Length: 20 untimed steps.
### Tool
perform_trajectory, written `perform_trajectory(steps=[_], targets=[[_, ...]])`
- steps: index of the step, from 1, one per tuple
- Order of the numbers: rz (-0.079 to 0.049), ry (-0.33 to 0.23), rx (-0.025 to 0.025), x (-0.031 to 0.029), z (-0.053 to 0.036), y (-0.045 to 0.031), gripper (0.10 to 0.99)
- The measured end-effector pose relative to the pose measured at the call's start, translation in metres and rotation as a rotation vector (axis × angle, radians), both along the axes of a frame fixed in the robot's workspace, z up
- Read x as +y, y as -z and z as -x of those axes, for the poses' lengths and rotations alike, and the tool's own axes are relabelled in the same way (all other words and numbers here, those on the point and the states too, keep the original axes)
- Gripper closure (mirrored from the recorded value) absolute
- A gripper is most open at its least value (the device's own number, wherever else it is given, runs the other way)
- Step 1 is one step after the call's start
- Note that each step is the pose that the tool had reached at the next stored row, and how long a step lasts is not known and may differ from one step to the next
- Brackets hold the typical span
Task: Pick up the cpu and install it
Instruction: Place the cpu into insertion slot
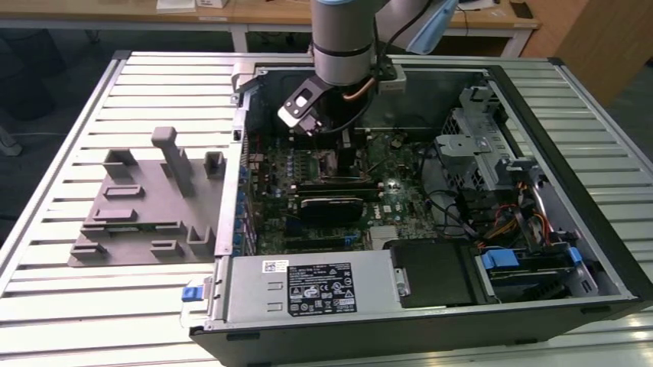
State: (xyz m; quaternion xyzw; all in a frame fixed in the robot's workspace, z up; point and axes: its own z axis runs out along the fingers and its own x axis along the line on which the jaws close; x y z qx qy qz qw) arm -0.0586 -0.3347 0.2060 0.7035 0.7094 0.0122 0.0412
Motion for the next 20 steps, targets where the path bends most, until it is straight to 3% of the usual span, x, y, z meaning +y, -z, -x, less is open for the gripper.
perform_trajectory(steps=[3,20], targets=[[0.000,0.000,-0.0013,0.0000,0.0000,-0.0110,0.545],[-0.005,0.003,-0.0025,-0.0005,0.0000,-0.0032,0.545]])
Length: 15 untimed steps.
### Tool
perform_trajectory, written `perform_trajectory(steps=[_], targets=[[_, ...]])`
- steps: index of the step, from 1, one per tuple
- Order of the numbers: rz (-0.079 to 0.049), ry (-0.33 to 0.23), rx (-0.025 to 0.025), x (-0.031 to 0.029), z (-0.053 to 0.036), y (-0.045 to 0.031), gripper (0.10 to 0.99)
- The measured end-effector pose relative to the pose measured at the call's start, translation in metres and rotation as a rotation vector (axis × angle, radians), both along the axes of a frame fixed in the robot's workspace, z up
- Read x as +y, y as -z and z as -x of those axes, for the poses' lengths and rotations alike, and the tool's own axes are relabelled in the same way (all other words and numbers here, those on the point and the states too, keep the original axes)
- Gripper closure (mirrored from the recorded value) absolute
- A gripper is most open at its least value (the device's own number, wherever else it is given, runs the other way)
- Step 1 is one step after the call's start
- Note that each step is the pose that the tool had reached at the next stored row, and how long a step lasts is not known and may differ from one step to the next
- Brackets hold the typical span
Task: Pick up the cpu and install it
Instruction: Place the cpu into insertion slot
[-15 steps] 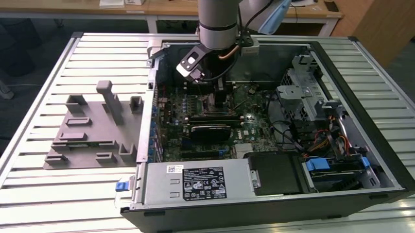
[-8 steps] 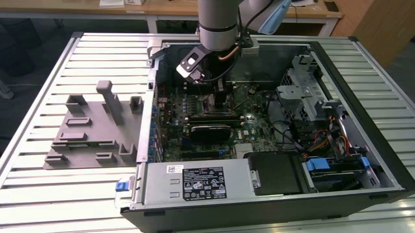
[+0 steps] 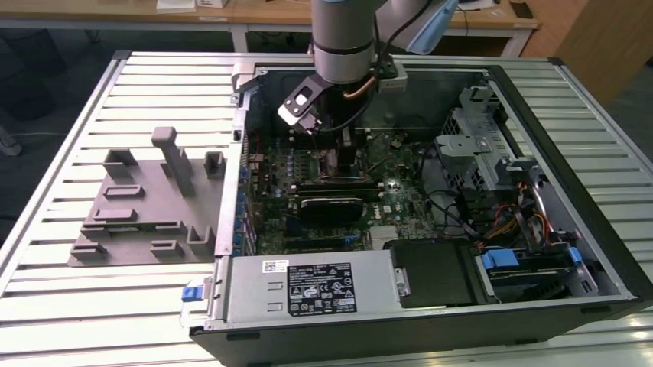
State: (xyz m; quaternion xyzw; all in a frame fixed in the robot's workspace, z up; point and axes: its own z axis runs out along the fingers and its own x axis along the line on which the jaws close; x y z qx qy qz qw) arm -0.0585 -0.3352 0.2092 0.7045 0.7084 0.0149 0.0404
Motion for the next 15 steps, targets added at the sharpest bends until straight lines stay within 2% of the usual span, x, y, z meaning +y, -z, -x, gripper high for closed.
perform_trajectory(steps=[10,15], targets=[[-0.001,0.035,0.0000,0.0000,0.0004,0.0076,0.545],[-0.001,0.031,0.0000,0.0021,0.0006,0.0090,0.545]])
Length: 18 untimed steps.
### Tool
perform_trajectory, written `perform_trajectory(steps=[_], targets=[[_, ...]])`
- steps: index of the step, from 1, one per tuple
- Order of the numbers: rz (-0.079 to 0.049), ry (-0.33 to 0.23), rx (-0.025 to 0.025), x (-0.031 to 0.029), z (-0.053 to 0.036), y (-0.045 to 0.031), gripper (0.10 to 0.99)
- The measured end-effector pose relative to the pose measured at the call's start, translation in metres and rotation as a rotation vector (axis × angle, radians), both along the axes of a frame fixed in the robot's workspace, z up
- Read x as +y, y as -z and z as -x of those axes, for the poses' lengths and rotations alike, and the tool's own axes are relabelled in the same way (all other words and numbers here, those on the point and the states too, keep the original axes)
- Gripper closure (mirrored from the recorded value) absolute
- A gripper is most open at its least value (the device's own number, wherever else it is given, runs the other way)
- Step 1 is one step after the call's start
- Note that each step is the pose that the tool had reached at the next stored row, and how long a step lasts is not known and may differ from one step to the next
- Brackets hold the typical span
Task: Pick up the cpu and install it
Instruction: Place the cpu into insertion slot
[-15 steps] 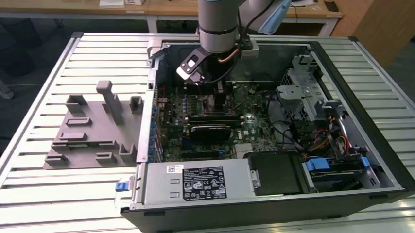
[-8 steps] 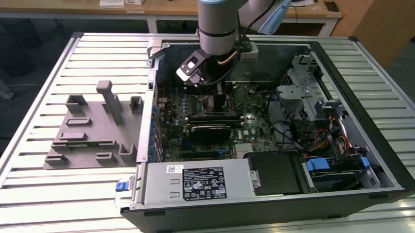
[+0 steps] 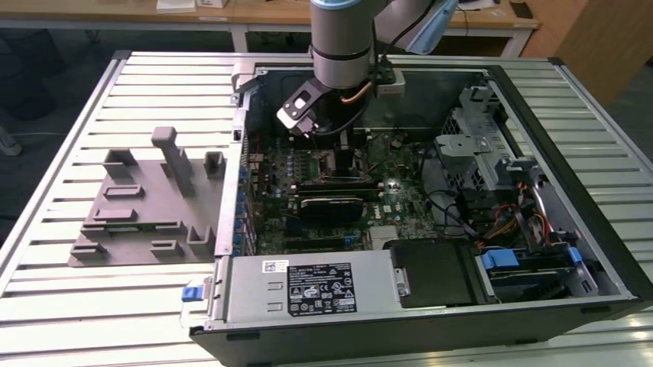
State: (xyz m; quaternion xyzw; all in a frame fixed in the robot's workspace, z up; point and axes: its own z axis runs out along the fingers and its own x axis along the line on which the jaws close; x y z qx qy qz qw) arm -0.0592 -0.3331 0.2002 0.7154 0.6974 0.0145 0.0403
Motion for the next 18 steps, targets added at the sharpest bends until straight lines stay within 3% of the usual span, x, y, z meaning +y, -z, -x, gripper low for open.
perform_trajectory(steps=[5,18], targets=[[0.000,-0.027,0.0000,0.0014,-0.0001,0.0038,0.545],[-0.002,-0.027,0.0000,0.0015,0.0000,0.0078,0.545]])
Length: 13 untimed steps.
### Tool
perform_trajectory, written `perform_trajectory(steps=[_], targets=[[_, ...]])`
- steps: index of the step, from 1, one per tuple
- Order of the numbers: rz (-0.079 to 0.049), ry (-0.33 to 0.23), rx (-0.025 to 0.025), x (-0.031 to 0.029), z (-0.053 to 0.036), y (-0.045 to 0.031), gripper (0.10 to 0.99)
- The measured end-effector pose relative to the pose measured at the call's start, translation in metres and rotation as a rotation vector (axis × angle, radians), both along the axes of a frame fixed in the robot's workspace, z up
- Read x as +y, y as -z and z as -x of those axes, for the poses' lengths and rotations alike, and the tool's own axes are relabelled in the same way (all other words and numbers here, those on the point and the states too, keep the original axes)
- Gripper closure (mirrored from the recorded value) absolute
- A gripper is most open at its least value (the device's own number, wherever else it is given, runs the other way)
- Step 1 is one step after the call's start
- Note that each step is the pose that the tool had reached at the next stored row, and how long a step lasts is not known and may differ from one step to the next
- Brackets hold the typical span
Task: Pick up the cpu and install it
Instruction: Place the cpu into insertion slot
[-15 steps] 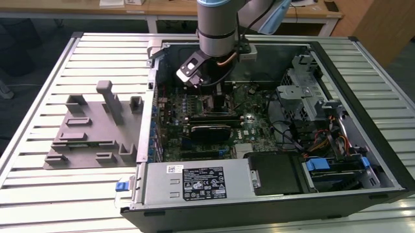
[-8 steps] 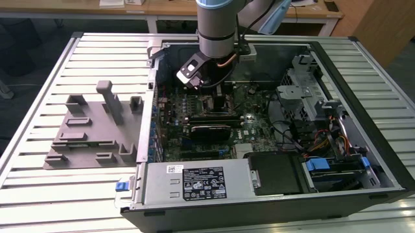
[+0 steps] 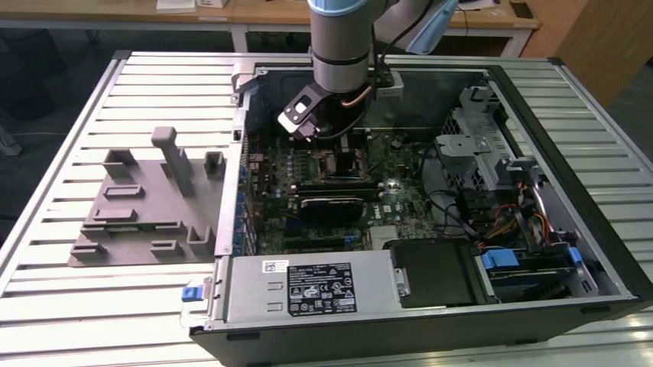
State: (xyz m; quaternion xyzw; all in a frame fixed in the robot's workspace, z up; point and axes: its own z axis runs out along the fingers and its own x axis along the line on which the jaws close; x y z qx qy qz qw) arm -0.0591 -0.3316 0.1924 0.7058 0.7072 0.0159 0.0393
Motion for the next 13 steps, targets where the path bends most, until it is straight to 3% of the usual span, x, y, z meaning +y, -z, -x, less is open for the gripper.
perform_trajectory(steps=[13], targets=[[0.000,0.003,0.0001,0.0000,0.0000,0.0021,0.545]])
